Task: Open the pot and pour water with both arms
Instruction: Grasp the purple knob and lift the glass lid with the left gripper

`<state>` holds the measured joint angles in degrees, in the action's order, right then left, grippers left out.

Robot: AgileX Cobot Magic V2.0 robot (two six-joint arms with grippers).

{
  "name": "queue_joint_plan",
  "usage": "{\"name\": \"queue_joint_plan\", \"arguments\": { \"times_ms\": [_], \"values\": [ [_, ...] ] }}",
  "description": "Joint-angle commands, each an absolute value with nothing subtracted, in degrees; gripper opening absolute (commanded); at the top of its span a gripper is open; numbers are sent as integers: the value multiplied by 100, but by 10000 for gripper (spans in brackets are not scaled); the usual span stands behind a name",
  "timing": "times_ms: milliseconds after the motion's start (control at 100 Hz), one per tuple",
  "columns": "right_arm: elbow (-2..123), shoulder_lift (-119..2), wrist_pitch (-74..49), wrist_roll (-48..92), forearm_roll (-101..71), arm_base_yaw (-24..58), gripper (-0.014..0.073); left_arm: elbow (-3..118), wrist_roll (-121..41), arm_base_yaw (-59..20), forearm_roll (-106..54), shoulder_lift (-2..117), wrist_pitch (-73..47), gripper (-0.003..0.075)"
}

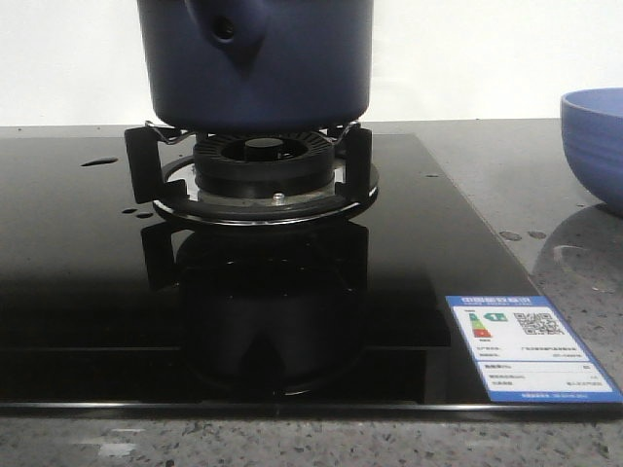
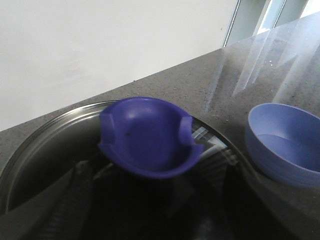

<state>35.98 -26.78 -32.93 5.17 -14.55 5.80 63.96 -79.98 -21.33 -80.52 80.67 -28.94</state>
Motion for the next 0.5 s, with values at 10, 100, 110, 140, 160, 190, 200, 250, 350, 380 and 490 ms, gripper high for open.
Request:
{"name": "queue_joint_plan", "arguments": {
  "times_ms": [10,100,110,140,160,190,200,250,350,380,490],
  "values": [
    [3803,-2757,-2865,574,-1455,589,487,6780,-8064,-2180,-8306,8139,-2806,504],
    [3803,-2757,-2865,574,-1455,589,487,6918,-8064,-2180,-8306,8288,-2831,504],
    [3803,-2757,-2865,574,-1455,589,487,6935,-8064,-2180,-8306,8291,-2831,504],
    [3803,-2757,-2865,574,-1455,589,487,6969,-8072,-2180,-8306,8332,-2831,504],
    [3803,-2757,-2865,574,-1455,589,487,6983,-8072,-2180,-8306,8345,-2831,504],
    [3803,-2757,-2865,574,-1455,589,487,6995,-8072,-2180,-8306,8360,-2809,504],
    [3803,-2757,-2865,574,-1455,589,487,7011,-8072,-2180,-8306,8372,-2809,504],
    [3803,-2757,-2865,574,-1455,589,487,7050,-8086,-2180,-8306,8398,-2821,504],
    [3803,-2757,-2865,574,-1455,589,487,7145,-8086,-2180,-8317,8426,-2900,504],
    [3803,-2757,-2865,574,-1455,589,487,7169,-8086,-2180,-8317,8426,-2902,504],
    [3803,-2757,-2865,574,-1455,589,487,7181,-8207,-2180,-8317,8426,-2803,504]
  ]
}}
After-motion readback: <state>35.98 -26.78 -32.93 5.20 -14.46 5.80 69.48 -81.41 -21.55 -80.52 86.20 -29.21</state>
